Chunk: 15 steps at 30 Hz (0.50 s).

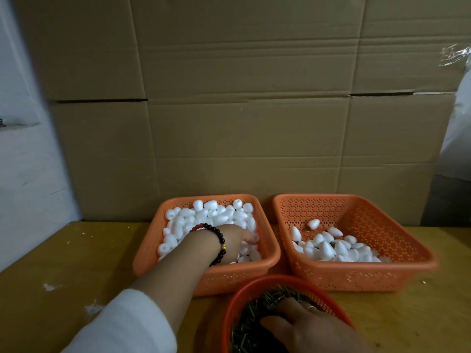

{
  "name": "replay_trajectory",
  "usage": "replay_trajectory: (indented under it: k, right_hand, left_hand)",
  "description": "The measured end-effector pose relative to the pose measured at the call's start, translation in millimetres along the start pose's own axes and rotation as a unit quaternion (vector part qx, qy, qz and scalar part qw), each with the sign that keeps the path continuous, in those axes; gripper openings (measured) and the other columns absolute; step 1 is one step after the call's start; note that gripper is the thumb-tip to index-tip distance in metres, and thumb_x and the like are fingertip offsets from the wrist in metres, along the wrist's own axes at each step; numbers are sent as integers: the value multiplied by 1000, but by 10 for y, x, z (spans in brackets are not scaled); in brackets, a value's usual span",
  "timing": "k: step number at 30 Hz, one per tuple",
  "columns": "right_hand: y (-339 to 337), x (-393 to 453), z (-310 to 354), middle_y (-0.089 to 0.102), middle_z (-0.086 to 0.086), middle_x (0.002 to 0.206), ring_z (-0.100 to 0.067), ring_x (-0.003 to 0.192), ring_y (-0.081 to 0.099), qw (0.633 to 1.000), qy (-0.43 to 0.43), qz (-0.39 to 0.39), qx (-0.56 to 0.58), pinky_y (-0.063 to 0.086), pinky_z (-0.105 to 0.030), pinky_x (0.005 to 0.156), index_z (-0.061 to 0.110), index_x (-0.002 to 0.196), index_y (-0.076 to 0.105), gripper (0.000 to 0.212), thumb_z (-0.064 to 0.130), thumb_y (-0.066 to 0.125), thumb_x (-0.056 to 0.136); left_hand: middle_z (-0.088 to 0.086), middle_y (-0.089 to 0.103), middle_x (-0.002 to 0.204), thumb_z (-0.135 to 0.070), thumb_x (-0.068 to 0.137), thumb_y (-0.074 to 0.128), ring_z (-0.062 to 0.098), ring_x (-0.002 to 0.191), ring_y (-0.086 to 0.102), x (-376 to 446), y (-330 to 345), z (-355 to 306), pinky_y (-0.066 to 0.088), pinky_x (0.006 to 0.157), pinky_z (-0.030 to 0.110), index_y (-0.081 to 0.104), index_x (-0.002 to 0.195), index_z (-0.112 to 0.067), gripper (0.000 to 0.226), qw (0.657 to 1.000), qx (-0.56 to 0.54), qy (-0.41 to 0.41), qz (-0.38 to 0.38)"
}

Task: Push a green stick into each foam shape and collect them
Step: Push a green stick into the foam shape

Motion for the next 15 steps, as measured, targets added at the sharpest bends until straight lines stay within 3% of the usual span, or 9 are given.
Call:
replay_trajectory:
  k: [2,3,5,7,9,11,13,15]
  right_hand:
    - [-11,5,14,40,1,130,-16,125,41,1000,-9,3,-4,39,-31,103,35,138,32,42,47,36,98]
    - [-24,6,23,41,0,128,-16,124,42,1000,-12,6,-5,39,-31,102,33,137,33,41,47,35,98]
    - [-50,6,43,43,0,124,-17,121,45,1000,-20,6,1,40,-31,101,32,134,36,39,48,33,99]
    - [-91,-7,62,44,0,121,-17,118,47,1000,-28,-3,12,41,-29,99,32,131,39,37,48,33,99]
    - [-127,-16,73,46,1,118,-17,114,50,999,-30,-16,14,42,-26,95,32,128,43,35,47,32,99]
    - [-143,-18,78,48,2,117,-17,112,51,999,-31,-20,14,42,-25,92,31,126,45,34,46,32,99]
    - [-153,-12,70,49,2,118,-17,112,52,999,-33,-11,11,43,-26,92,31,125,47,33,45,32,99]
    - [-166,-6,54,49,4,120,-16,114,52,1000,-29,-3,11,43,-26,92,31,125,48,32,44,35,99]
  left_hand:
    - [-4,62,83,-21,99,48,7,68,62,-38,-14,-82,48,69,20,62,100,-17,15,999,-14,31,22]
    - [-3,59,77,-22,100,47,7,60,60,-10,0,-109,49,64,21,57,86,-18,17,998,-36,40,9]
    - [3,58,94,-17,100,48,12,81,60,26,12,-177,49,82,25,44,77,-29,26,996,-78,31,3]
    - [9,60,96,-16,99,48,20,89,57,76,52,-190,44,88,31,56,96,-20,10,994,-99,35,-21]
    - [14,64,100,-14,98,48,25,90,58,61,36,-183,46,90,34,54,122,-10,25,993,-83,51,-66]
    - [15,66,114,-14,97,47,29,103,61,46,38,-117,46,98,39,56,120,-18,25,993,-56,58,-88]
    - [-1,62,96,-23,99,44,22,101,59,34,-19,-97,46,91,31,59,118,-27,24,992,-3,74,-107]
    - [-12,49,96,-30,97,47,12,101,49,2,-72,-79,38,85,22,60,118,-41,27,991,51,51,-115]
Point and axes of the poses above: each hand's wrist, its own x-axis towards the middle knuckle, its own y-axis out of the palm, z = x × y, the point moved 2 cm from there along x, towards the middle knuckle
